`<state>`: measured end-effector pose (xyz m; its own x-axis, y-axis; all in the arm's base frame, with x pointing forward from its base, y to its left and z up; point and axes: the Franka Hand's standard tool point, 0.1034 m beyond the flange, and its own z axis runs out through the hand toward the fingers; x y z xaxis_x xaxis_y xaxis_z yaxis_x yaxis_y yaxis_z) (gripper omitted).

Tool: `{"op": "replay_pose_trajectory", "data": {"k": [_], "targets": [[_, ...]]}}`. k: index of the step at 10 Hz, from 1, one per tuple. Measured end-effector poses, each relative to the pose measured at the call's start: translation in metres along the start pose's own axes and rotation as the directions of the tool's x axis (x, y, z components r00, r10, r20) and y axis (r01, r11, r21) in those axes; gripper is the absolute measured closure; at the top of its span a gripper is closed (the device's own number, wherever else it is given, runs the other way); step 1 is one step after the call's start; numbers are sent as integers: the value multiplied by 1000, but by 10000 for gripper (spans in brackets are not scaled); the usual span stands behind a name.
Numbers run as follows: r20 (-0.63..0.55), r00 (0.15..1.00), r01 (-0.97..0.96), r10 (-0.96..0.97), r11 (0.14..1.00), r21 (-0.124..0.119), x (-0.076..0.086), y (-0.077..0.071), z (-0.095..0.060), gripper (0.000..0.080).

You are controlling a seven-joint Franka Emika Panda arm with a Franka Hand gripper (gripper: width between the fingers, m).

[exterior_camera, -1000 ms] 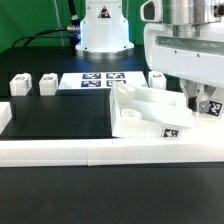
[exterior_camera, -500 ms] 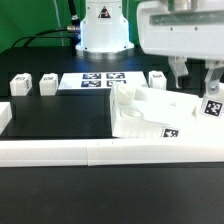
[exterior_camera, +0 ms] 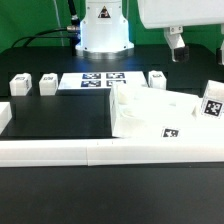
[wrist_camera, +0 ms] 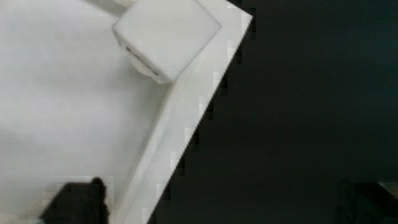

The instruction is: Assemble square table

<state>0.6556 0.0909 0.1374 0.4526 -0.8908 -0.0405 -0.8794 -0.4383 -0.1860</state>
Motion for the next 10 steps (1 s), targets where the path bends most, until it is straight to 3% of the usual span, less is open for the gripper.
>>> {"op": "replay_pose_trajectory", "data": {"k": [9, 10], "targets": [[0, 1000, 4, -4, 1000, -2, 0, 1, 1, 150], [1, 1000, 29, -29, 1000, -2, -2, 10, 0, 150]]}}
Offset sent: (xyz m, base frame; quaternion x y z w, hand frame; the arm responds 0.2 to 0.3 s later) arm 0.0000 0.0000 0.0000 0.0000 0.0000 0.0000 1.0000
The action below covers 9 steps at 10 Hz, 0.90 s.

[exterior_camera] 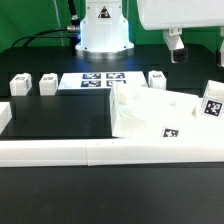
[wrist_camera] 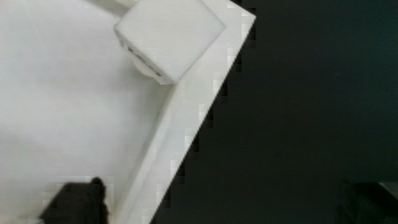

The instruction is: Assemble square table

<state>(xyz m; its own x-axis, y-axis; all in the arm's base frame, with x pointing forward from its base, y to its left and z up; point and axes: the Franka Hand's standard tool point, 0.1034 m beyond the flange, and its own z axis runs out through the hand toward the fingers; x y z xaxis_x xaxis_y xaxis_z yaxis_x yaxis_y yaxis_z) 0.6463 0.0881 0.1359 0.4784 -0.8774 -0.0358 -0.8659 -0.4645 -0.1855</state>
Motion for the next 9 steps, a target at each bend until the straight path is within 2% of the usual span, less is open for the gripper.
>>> {"op": "replay_pose_trajectory", "data": {"k": [2, 3, 4, 5, 9], "targets": [[15, 999, 28, -28, 1000, -3, -9, 34, 1, 150], [26, 999, 41, -41, 999, -5, -13, 52, 6, 150], [28, 999, 33, -33, 999, -13, -19, 61, 11, 150], [20, 999, 32, -32, 999, -17, -27, 64, 16, 150], [20, 998, 65, -65, 998, -12, -23, 65, 17, 150]]}}
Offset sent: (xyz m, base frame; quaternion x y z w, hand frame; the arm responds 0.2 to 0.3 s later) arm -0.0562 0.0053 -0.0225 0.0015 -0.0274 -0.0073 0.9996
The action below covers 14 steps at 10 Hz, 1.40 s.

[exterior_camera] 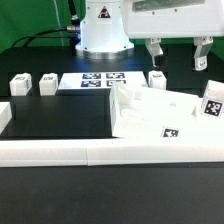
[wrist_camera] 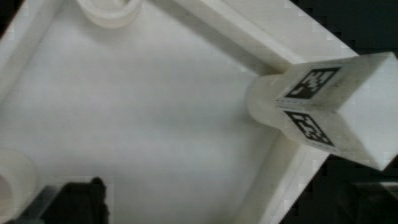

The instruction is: Assemble square table

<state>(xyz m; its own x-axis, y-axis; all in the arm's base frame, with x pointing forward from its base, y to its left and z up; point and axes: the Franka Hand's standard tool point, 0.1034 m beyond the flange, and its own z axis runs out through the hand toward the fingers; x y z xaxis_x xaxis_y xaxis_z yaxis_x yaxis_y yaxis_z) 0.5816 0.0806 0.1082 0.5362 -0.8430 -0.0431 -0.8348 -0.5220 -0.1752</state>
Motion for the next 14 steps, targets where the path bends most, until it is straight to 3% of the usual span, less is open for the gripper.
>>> {"op": "replay_pose_trajectory", "data": {"k": [2, 4, 7, 9, 12, 13, 14], "targets": [[12, 1000, 10, -9, 999, -31, 8, 25, 18, 150], [-45, 998, 45, -47, 998, -36, 25, 52, 44, 150], [-50, 997, 53, -56, 997, -58, 25, 63, 59, 150], [-44, 998, 51, -53, 997, -56, 22, 61, 56, 150], [-20, 996, 91, -91, 995, -31, 6, 46, 30, 150], [-31, 993, 114, -116, 992, -56, -8, 40, 28, 150], [-30, 982, 185, -187, 981, -59, -4, 43, 30, 150]]}}
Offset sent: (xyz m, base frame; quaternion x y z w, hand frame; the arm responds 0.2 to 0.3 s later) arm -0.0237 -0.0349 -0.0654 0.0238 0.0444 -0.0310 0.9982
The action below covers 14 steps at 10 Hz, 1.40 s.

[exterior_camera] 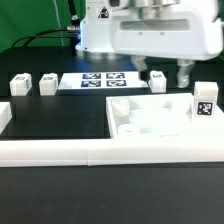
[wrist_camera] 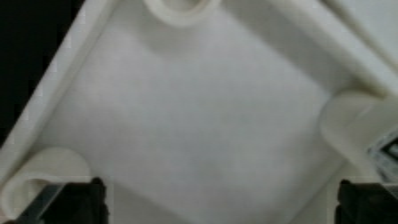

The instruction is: Assemble square table

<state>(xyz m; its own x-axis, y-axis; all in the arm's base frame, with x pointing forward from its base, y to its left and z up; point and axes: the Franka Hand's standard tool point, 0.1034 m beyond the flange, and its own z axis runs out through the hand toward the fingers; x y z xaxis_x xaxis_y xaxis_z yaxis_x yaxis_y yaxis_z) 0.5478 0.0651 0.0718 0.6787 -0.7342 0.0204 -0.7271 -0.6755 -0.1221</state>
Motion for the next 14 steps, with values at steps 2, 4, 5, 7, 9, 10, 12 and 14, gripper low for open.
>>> {"op": "replay_pose_trajectory", "data": {"k": [2, 4, 5, 7, 9, 10, 12, 14], "targets": [[-3, 985, 172, -172, 985, -5, 2, 2, 0, 150], [8, 940, 342, -342, 939, -26, -30, 8, 2, 150], [31, 906, 422, -421, 905, -43, -50, 18, 5, 150], [13, 825, 565, -565, 823, -55, -60, 24, 7, 150], [17, 788, 616, -616, 786, -55, -59, 24, 8, 150], [17, 788, 615, -615, 787, -56, -59, 25, 8, 150], [101, 806, 590, -583, 805, -65, -76, 47, 20, 150], [225, 772, 623, -595, 778, -78, -112, 81, 35, 150]]}}
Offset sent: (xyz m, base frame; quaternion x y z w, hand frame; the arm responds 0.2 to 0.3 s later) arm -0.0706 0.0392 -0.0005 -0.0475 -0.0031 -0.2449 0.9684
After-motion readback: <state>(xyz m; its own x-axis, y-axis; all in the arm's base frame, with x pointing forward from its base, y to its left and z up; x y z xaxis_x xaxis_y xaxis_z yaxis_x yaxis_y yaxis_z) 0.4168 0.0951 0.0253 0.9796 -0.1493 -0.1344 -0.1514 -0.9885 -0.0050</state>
